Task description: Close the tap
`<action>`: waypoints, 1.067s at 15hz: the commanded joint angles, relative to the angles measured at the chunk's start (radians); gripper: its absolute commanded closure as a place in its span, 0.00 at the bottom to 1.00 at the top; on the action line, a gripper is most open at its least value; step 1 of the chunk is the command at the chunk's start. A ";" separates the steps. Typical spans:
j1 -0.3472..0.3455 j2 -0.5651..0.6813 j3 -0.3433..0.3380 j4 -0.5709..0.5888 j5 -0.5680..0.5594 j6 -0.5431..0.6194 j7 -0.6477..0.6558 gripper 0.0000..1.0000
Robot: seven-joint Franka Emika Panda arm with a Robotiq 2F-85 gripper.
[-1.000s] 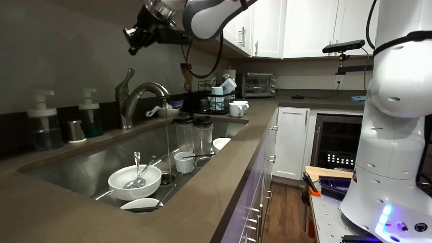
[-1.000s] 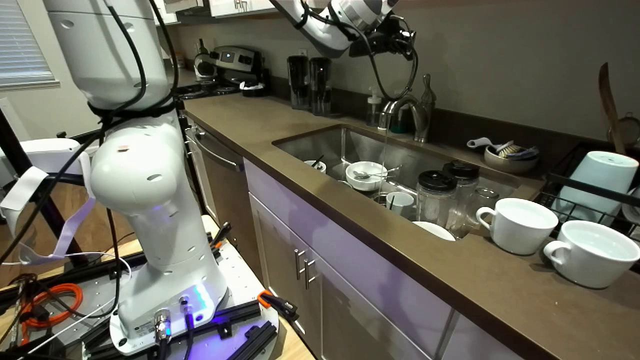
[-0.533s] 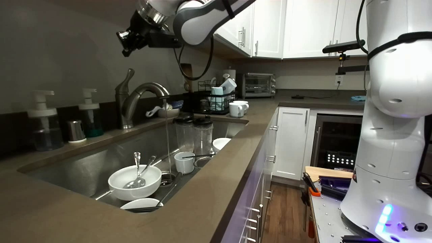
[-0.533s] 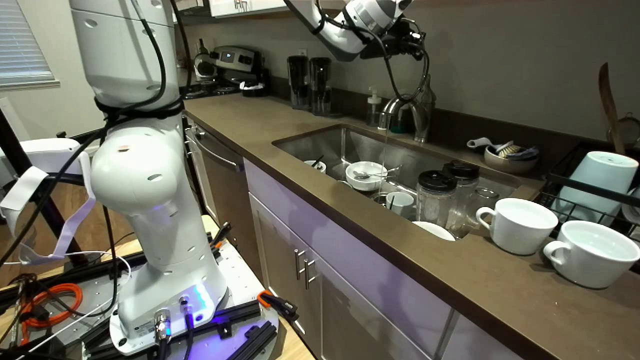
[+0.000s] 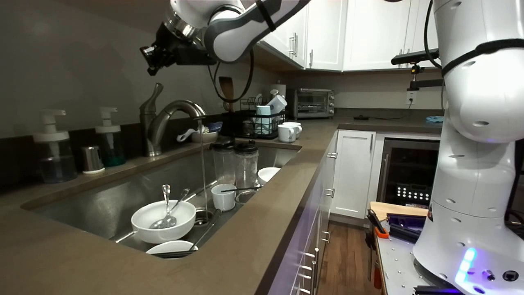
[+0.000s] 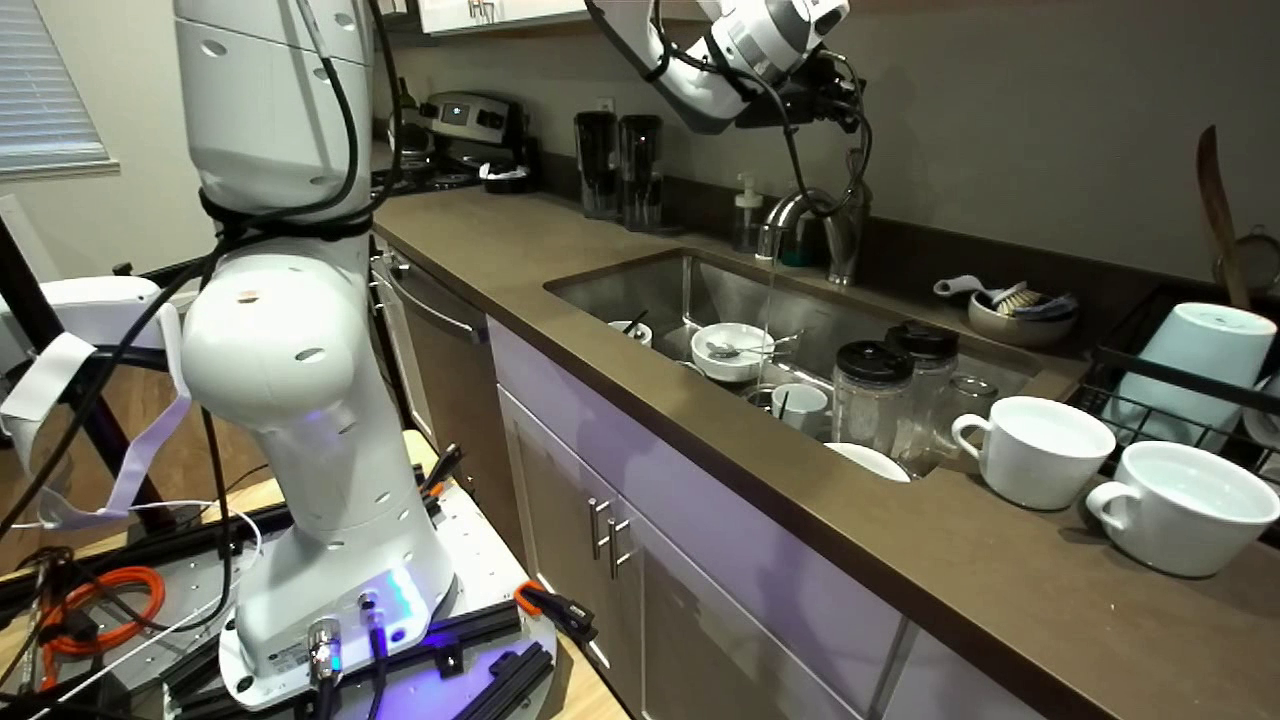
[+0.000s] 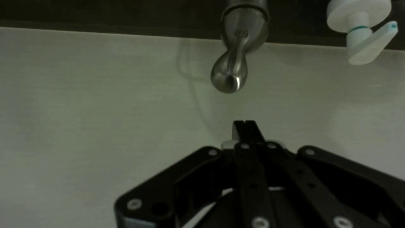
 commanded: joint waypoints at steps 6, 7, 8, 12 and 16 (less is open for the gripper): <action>0.012 0.071 -0.021 0.085 -0.019 -0.027 -0.011 0.97; 0.011 0.078 -0.019 0.088 -0.012 -0.028 -0.017 0.98; 0.012 0.083 -0.018 0.092 -0.011 -0.030 -0.018 0.98; 0.002 0.086 0.002 0.078 0.027 -0.061 -0.052 0.97; -0.011 0.056 0.026 0.042 0.074 -0.116 -0.098 0.97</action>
